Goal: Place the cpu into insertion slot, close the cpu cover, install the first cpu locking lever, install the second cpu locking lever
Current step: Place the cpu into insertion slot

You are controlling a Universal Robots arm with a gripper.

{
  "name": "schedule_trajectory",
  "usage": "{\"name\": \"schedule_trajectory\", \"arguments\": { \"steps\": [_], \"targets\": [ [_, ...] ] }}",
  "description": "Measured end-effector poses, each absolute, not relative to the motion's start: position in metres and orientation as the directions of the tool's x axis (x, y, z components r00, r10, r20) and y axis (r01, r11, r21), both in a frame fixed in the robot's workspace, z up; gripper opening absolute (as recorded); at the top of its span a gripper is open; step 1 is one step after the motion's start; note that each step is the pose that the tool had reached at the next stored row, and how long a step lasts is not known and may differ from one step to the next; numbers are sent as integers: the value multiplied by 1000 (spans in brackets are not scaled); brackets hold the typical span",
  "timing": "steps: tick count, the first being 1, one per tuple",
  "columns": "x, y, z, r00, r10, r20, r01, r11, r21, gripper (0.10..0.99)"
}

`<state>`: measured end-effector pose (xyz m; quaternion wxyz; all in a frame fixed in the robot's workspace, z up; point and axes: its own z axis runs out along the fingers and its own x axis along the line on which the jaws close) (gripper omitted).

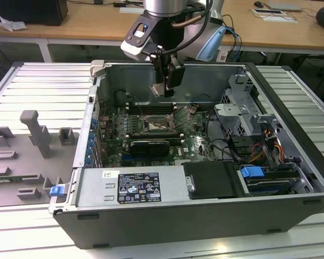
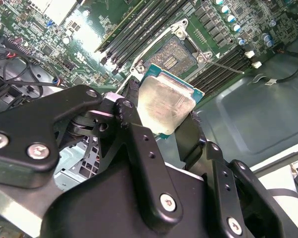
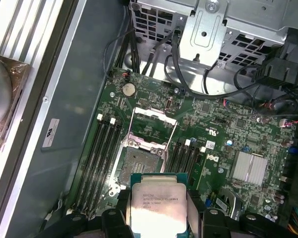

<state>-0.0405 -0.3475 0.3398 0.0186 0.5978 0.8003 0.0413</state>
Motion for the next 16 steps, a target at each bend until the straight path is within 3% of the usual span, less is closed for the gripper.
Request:
{"name": "schedule_trajectory", "arguments": {
  "steps": [8,16],
  "targets": [
    [-41,-348,337,-282,959,20,956,279,88,537],
    [-40,-348,333,-177,984,20,981,174,88,537]
  ]
}}
